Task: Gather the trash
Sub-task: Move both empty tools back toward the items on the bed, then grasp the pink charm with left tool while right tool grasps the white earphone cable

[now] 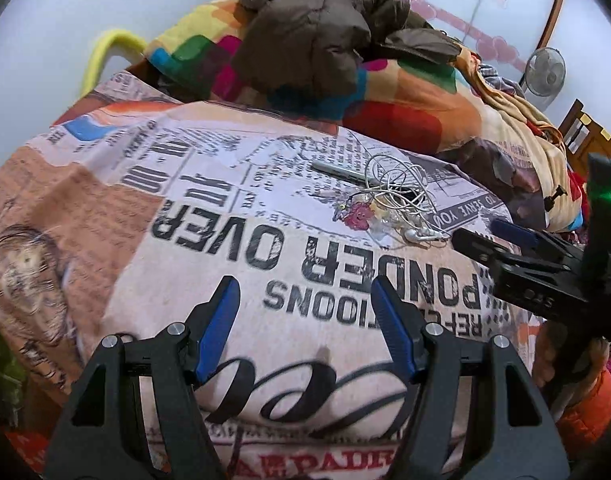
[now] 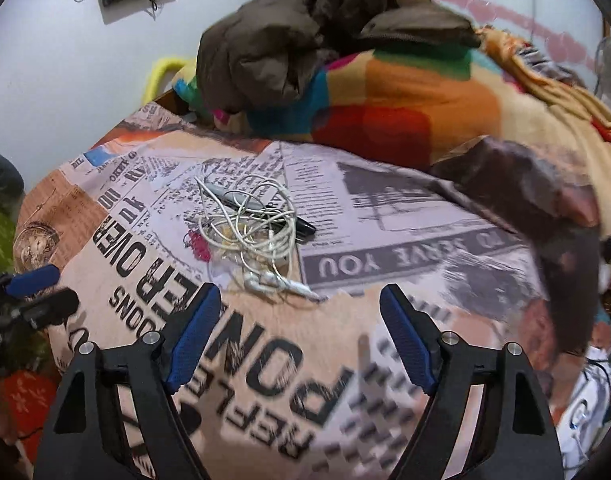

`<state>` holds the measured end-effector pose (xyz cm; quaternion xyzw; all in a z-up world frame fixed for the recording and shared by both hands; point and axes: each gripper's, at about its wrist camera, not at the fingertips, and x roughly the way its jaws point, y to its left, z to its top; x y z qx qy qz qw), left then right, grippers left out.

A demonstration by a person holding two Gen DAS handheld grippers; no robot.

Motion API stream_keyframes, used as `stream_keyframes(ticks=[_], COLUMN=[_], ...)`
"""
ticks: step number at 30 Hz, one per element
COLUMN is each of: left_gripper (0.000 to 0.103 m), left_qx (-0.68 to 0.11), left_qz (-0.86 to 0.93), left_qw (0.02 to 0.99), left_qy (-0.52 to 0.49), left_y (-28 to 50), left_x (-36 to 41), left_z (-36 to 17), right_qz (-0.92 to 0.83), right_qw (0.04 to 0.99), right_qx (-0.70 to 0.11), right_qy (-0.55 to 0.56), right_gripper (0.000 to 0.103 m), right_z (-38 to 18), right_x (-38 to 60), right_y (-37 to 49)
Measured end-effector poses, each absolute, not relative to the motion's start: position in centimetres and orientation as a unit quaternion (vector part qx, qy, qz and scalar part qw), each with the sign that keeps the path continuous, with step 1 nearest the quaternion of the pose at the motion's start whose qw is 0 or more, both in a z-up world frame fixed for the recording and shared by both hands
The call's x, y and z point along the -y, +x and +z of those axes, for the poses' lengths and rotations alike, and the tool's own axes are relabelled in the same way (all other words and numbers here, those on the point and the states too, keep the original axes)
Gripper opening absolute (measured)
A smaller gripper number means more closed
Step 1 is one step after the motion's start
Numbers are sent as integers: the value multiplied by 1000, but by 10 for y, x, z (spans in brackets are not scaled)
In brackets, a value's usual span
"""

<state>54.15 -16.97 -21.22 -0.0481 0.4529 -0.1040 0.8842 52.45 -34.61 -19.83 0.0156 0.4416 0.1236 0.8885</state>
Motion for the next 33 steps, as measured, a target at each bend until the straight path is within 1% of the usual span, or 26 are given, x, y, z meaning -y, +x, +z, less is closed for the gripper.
stream_keyframes(ticks=[1,3,8,9,10,11,12,14,17,22,27,28,29,31,32,33], left_gripper=[67,67,67,67,67,65,63,51,41,38,38,36,31,28,25,24], left_qx=[-454,-456,-455,-457,-459,-458,-456,-454,-452,-450,-449,-450,-451,-450,-448,-449], left_qz=[-106,-111,-139,-148,-156,-163,-170,-181,-191,-192,-183,-184,-188,-198,-201,-204], left_qw=[883,882,878,875,872,871,871,869,869,872,874,873,872,870,870,869], left_qy=[-48,-49,-58,-62,-66,-69,-73,-74,-68,-32,-36,-39,-42,-45,-43,-39], left_y=[545,552,567,571,575,578,581,587,598,611,624,627,628,629,628,629], left_x=[172,175,183,185,187,189,192,197,207,226,228,229,229,231,232,234], left_z=[-215,-221,-234,-237,-239,-240,-242,-243,-245,-249,-254,-255,-255,-257,-257,-257], right_qz=[128,135,140,145,147,147,152,153,158,164,163,164,165,166,164,164], right_qw=[885,878,873,872,870,870,867,866,865,867,868,867,866,864,865,866], right_qx=[-448,-458,-463,-465,-467,-467,-472,-473,-471,-464,-466,-467,-469,-471,-471,-470], right_qy=[23,33,58,57,56,54,55,59,75,79,59,58,58,56,53,50], right_gripper=[75,59,48,41,37,26,19,16,16,16,16,16,16,16,16,16], right_z=[-202,-210,-219,-218,-218,-217,-217,-216,-211,-205,-211,-212,-213,-215,-216,-217], right_x=[345,345,344,342,340,339,339,341,349,357,355,354,354,354,354,353], right_y=[531,540,558,560,561,561,562,560,550,536,536,537,536,536,535,534])
